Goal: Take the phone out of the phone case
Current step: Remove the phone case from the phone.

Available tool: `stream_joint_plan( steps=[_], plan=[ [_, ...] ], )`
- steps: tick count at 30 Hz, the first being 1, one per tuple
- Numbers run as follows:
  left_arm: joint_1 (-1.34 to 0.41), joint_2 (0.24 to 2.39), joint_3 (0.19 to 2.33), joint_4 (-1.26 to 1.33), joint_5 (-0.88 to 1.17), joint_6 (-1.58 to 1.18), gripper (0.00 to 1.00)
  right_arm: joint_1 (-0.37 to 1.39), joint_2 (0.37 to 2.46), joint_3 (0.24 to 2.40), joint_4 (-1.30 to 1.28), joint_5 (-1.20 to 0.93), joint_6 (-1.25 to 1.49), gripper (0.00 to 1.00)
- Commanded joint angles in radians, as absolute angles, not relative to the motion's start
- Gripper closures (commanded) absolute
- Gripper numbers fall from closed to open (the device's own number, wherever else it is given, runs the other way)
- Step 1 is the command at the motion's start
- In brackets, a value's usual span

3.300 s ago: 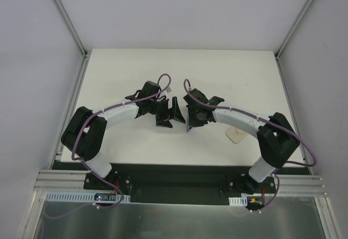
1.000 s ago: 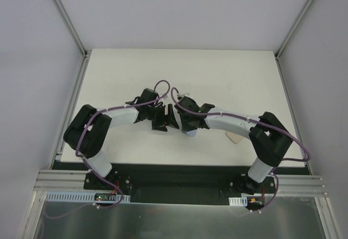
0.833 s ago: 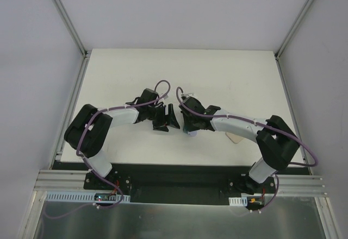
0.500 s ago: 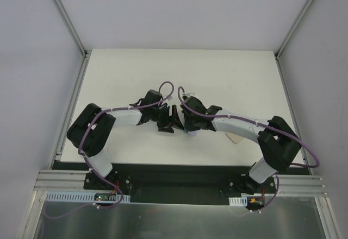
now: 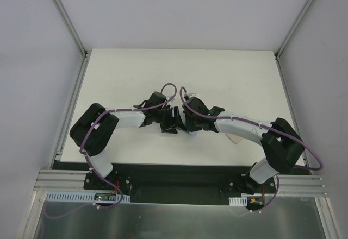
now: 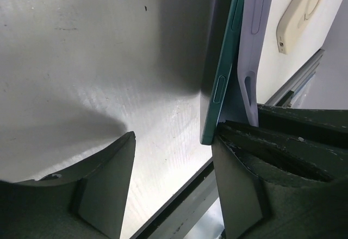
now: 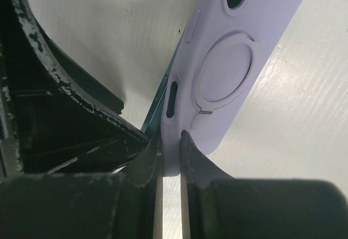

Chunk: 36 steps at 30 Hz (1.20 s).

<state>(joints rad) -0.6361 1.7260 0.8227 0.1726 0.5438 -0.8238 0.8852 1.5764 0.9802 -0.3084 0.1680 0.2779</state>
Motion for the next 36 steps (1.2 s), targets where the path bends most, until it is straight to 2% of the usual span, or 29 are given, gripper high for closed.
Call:
stream_joint_plan(
  steps=[1, 5, 7, 9, 27, 33, 36],
  plan=[
    [-0.647, 1.721, 0.856, 0.186, 0.491, -0.828, 0.44, 0.896, 1.568, 0.943, -0.305, 0.028, 0.334, 0.99],
    [-0.655, 1.733, 0.887, 0.184, 0.473, -0.833, 0.5, 0.896, 1.566, 0.946, -0.302, 0.02, 0.334, 0.99],
    [-0.666, 1.73, 0.894, 0.178, 0.422, -0.842, 0.59, 0.896, 1.56, 0.943, -0.301, 0.017, 0.336, 0.98],
    [-0.675, 1.717, 0.893, 0.178, 0.382, -0.859, 0.64, 0.896, 1.551, 0.94, -0.296, 0.014, 0.333, 0.99],
    [-0.744, 1.807, 0.994, 0.19, 0.325, -0.883, 0.66, 0.893, 1.522, 0.907, -0.276, 0.008, 0.342, 0.99],
    [-0.744, 1.821, 1.006, 0.251, 0.36, -0.894, 0.98, 0.876, 1.499, 0.888, -0.287, 0.008, 0.344, 0.99],
    [-0.742, 1.806, 0.997, 0.256, 0.367, -0.894, 1.0, 0.862, 1.479, 0.873, -0.298, 0.009, 0.347, 0.99]
  ],
)
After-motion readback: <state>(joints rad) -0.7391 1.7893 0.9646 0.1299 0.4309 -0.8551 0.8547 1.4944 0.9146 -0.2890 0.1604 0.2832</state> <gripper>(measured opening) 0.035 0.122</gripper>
